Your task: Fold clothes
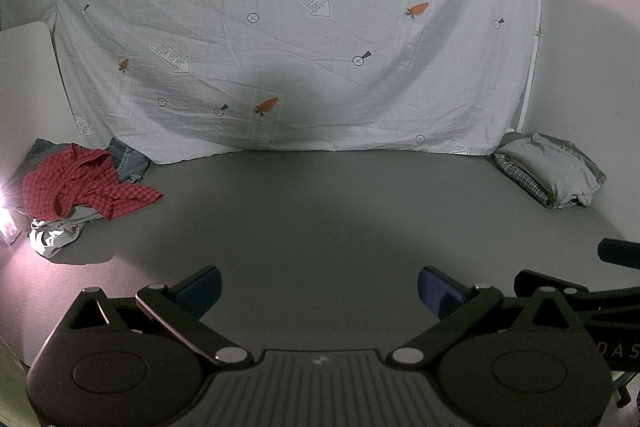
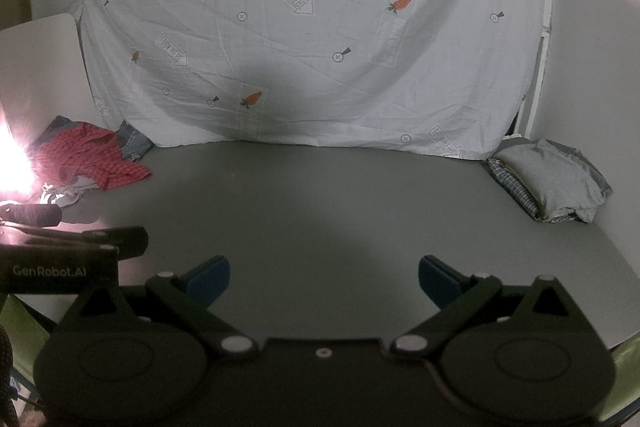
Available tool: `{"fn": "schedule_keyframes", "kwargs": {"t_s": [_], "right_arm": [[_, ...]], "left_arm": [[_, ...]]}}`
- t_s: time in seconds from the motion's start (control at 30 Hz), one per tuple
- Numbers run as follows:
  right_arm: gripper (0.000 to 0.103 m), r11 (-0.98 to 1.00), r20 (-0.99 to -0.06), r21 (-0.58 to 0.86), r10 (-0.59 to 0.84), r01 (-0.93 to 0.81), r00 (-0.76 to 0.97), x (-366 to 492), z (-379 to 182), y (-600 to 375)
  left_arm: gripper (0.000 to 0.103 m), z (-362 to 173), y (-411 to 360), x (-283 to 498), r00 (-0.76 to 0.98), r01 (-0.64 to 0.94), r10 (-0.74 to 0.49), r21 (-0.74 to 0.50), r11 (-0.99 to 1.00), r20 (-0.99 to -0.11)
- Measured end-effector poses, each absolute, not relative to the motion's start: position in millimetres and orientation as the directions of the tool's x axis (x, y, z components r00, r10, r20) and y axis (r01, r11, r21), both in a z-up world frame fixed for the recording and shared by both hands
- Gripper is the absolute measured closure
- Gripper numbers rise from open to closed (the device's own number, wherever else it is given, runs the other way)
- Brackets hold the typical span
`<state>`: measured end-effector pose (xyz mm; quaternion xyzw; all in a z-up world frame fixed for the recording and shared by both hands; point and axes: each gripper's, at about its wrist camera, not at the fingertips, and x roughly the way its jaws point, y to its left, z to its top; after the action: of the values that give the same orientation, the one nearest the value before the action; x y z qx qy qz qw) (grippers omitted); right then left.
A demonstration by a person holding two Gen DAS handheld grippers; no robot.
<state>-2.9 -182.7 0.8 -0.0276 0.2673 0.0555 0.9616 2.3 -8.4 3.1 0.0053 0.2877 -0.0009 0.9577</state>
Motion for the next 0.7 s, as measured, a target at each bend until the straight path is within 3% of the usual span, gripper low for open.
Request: {"fn": "schedule_keyframes", "kwargs": {"t_s": [0.7], "right_arm": [[0.001,0.992,-0.519,-0.018,0.096,-0.123,0.849,1.1,1.0,-187.7]], "left_arm": [[0.000,1.3,-4.8,2.6,0.830,0.007,-0.005,0.002,1.000,-0.557]]}}
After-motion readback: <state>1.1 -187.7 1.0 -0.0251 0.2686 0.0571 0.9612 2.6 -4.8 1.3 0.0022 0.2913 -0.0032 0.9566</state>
